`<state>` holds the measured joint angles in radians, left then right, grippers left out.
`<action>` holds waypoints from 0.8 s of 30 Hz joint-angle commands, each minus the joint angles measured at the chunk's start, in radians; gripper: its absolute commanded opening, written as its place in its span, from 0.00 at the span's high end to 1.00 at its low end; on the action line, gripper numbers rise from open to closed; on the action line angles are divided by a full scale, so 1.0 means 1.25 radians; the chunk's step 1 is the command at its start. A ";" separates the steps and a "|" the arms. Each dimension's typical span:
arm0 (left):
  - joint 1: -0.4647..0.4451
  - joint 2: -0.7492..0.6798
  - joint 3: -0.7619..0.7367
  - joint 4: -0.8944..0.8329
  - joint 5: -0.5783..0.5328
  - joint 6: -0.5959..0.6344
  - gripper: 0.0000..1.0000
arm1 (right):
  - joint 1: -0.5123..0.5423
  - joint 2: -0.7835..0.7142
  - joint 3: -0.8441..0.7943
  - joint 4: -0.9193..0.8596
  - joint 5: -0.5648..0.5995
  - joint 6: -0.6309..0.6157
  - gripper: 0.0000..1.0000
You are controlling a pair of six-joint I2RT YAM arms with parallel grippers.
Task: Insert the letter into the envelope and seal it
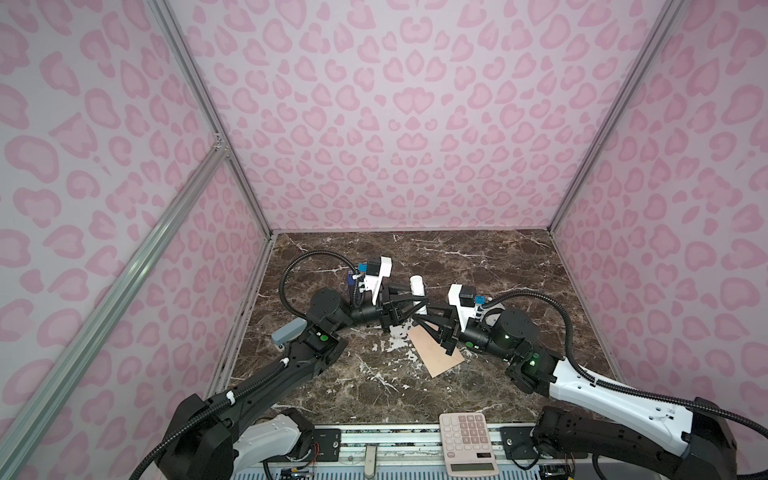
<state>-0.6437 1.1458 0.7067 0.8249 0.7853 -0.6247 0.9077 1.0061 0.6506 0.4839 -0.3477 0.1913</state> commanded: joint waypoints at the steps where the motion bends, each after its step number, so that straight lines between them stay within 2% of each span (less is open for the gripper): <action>1: -0.003 0.004 0.004 0.017 0.013 0.001 0.96 | 0.001 0.005 0.005 0.031 0.011 -0.006 0.77; 4: -0.014 0.004 0.004 -0.017 -0.005 0.030 0.96 | 0.002 0.009 0.011 0.024 0.029 -0.007 0.78; 8: -0.039 -0.005 0.003 -0.091 -0.072 0.093 0.96 | 0.022 0.020 0.036 -0.015 0.071 -0.055 0.78; 14: -0.068 -0.030 -0.004 -0.151 -0.191 0.160 0.96 | 0.108 0.028 0.042 -0.020 0.297 -0.129 0.81; 24: -0.075 -0.069 -0.039 -0.171 -0.304 0.191 0.96 | 0.214 0.061 0.046 0.060 0.544 -0.171 0.83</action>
<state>-0.7338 1.0634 0.6701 0.6804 0.4679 -0.4072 1.1469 1.0714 0.6960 0.4435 0.2386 0.0391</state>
